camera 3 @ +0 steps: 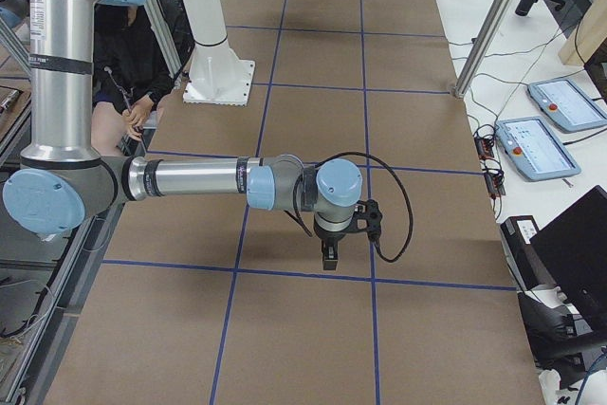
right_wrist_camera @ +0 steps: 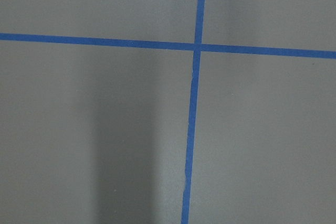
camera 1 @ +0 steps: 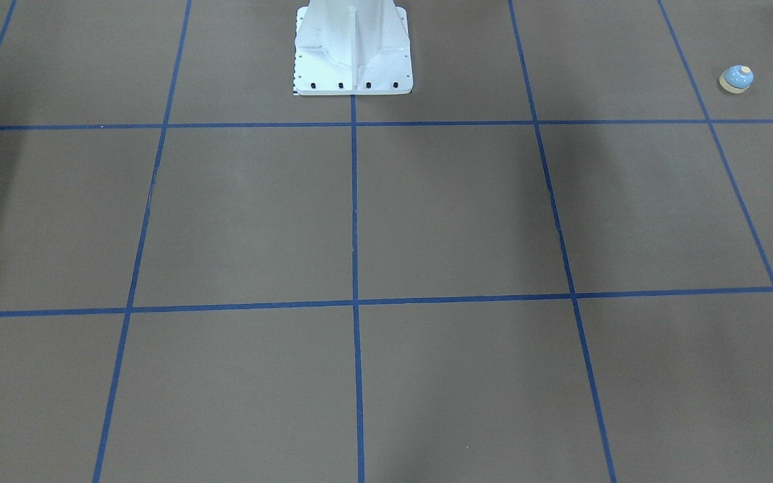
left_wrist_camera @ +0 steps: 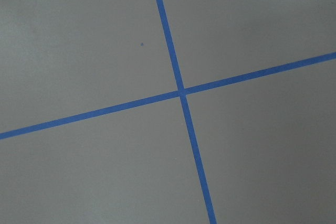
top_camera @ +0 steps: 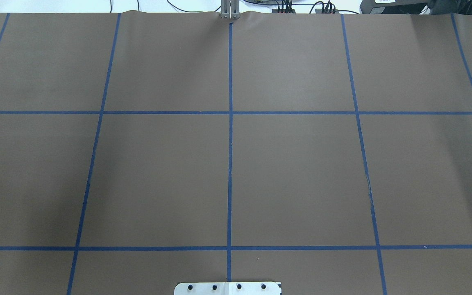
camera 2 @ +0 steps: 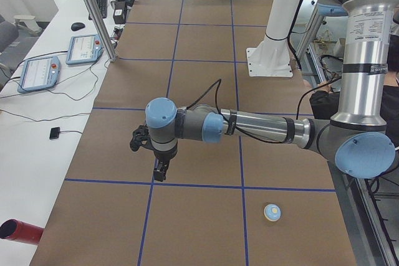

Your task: Place and press bell with both arms

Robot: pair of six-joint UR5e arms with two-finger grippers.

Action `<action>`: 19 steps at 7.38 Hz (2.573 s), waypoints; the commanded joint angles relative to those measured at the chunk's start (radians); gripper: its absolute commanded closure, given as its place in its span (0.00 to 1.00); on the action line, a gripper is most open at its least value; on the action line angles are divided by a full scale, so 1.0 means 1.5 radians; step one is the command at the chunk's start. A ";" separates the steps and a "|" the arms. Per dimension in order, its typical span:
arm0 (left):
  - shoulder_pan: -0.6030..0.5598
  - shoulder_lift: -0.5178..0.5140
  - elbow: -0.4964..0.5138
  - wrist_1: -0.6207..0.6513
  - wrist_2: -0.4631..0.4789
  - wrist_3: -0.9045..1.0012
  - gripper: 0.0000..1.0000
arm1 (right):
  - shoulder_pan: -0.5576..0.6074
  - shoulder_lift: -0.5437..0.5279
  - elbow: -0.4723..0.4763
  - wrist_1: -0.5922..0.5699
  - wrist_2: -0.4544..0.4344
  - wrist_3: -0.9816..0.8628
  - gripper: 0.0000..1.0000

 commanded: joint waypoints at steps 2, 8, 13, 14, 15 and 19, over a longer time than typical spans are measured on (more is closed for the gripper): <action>0.008 -0.039 -0.184 0.233 0.147 -0.028 0.00 | 0.000 0.004 0.006 0.001 0.001 0.000 0.00; 0.426 -0.035 -0.370 0.351 0.324 -0.797 0.00 | 0.000 0.006 0.012 0.002 0.000 0.001 0.00; 0.649 0.115 -0.364 0.419 0.424 -1.375 0.00 | 0.000 0.014 0.014 0.002 -0.001 0.000 0.00; 0.655 0.156 -0.362 0.415 0.425 -1.465 0.00 | 0.000 0.014 0.016 0.002 -0.001 0.000 0.00; 0.674 0.184 -0.359 0.414 0.425 -1.558 0.00 | 0.000 0.015 0.017 0.002 0.000 0.000 0.00; 0.819 0.297 -0.304 0.302 0.424 -1.884 0.00 | 0.000 0.014 0.030 0.002 -0.001 0.000 0.00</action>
